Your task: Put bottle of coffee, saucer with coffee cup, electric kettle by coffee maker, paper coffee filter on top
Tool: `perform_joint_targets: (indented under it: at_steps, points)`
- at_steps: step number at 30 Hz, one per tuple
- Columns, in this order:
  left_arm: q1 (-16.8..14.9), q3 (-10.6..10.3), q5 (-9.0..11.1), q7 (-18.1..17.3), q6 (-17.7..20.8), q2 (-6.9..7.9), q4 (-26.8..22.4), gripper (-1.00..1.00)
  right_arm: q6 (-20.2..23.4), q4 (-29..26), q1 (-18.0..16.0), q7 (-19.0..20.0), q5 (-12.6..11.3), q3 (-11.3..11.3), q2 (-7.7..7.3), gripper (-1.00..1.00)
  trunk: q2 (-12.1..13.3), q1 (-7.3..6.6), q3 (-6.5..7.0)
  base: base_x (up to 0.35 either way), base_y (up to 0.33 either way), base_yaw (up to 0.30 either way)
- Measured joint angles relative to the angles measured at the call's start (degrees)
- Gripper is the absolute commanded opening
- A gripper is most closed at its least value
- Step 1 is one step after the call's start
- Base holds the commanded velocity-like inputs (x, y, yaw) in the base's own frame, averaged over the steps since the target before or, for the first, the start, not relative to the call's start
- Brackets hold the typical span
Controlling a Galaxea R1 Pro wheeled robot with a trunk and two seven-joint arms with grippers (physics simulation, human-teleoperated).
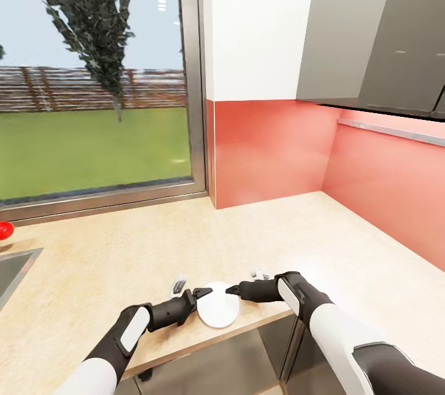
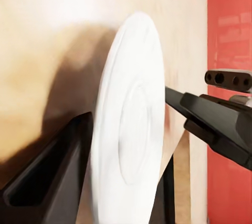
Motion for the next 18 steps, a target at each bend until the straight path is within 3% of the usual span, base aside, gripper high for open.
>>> perform_joint_targets:
  at_steps: [13, 16, 18]
  points:
    - [0.0, -0.3, 0.8, 0.2, 0.3, -0.85, 0.2, 1.00, 0.1, -0.1, 0.0, 0.1, 0.1, 0.0, 0.03, 1.00, 0.0, 0.01, -0.01, 0.000, 0.000, 0.000]
    - [-0.1, -0.4, 1.1, 0.2, 6.1, -1.11, 0.2, 1.00, 0.1, -0.1, 0.0, 0.1, 0.0, 0.0, 0.02, 1.00, 0.0, 0.01, -0.01, 0.000, 0.000, 0.000]
    - [-0.1, -0.4, 1.1, 0.2, 6.9, -1.12, 0.2, 1.00, 0.1, -0.1, 0.0, 0.1, 0.1, 0.0, 0.03, 1.00, 0.0, 0.01, -0.01, 0.000, 0.000, 0.000]
